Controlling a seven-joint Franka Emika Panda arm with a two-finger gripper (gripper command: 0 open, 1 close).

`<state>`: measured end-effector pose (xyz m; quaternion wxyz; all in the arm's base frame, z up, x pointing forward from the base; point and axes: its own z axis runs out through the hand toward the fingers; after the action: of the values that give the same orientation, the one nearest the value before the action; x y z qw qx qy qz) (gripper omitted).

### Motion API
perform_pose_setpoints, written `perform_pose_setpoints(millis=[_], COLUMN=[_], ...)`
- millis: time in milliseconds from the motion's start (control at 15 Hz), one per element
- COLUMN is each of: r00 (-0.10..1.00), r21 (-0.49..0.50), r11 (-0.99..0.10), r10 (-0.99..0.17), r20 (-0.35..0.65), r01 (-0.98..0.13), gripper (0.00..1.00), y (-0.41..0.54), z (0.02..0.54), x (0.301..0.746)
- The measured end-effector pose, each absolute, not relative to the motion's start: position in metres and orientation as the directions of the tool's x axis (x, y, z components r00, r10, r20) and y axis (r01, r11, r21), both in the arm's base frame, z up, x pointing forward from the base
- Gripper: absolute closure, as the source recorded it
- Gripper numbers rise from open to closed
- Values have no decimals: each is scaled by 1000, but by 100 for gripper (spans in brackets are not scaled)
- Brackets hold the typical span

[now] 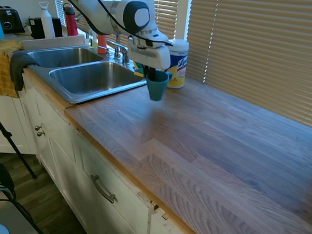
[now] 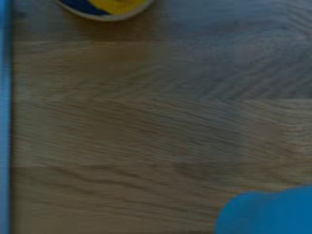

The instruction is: Put the mug in the sink

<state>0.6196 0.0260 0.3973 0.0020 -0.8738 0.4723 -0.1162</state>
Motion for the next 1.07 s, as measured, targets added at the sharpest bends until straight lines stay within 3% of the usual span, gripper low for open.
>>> perform_pose_setpoints(millis=[400,733,1067], r00=[609,660,659], r21=[-142,-128,-109], r11=[-651,-697,-687], r10=[-752,-712,-723], r20=[253,238,207], r01=[-746,-706,-719], gripper=[100,100,100], y=[179,263,286], z=[435,380,309], x=[622,654,692])
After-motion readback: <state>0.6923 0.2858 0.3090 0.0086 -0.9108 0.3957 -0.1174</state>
